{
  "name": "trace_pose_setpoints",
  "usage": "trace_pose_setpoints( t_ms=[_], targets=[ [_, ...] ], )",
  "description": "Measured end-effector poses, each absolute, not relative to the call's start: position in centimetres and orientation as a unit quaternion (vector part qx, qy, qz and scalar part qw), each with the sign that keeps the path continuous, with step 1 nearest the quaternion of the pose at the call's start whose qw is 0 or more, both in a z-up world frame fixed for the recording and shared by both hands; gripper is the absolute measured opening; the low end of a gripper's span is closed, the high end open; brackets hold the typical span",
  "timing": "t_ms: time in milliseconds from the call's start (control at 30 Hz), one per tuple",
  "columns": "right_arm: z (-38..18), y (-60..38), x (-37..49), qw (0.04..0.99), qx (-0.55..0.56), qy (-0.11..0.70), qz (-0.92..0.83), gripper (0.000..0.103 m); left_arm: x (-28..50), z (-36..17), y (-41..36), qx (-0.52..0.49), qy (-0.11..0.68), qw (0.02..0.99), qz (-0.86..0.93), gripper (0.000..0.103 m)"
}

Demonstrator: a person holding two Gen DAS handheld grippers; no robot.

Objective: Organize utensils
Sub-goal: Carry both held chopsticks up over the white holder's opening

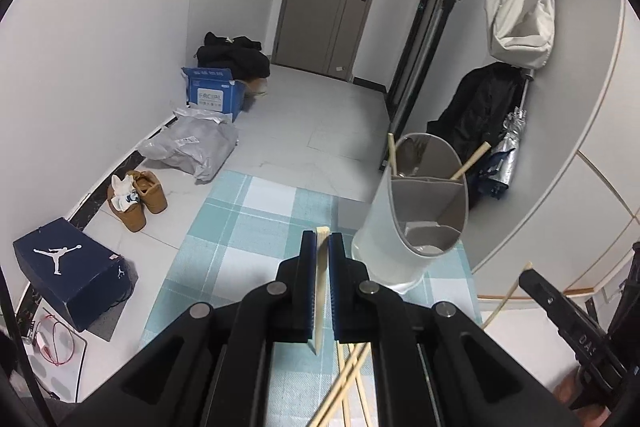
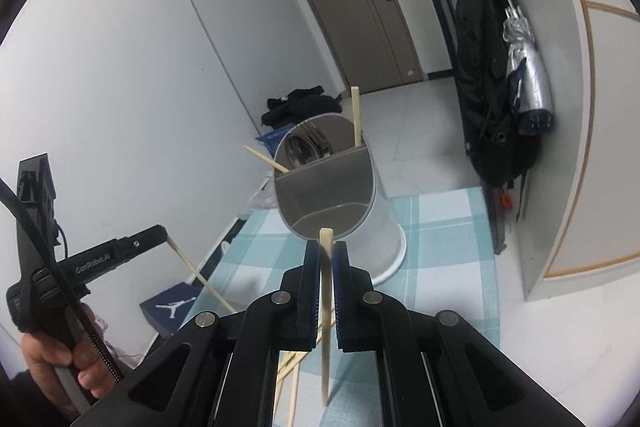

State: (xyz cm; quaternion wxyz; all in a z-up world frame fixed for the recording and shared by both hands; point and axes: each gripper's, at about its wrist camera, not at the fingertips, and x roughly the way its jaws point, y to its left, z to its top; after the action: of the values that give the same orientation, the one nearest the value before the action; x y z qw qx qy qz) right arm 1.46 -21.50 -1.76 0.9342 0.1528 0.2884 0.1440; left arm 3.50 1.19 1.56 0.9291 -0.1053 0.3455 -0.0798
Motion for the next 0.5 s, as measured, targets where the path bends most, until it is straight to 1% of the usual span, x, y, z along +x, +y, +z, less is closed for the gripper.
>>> trace_pose_setpoints(
  t_ms=[233,500],
  targets=[
    [-1.1,-21.4,0.5,0.941,0.146,0.279,0.128,0.005,2.2,1.9,0.4,-0.089,0.349,0.927,-0.106,0.002],
    [-0.1,-21.5,0.2,0.946,0.147,0.263,0.121,0.005,2.2,3.0,0.5,-0.094,0.355,0.92,-0.137,0.002]
  ],
)
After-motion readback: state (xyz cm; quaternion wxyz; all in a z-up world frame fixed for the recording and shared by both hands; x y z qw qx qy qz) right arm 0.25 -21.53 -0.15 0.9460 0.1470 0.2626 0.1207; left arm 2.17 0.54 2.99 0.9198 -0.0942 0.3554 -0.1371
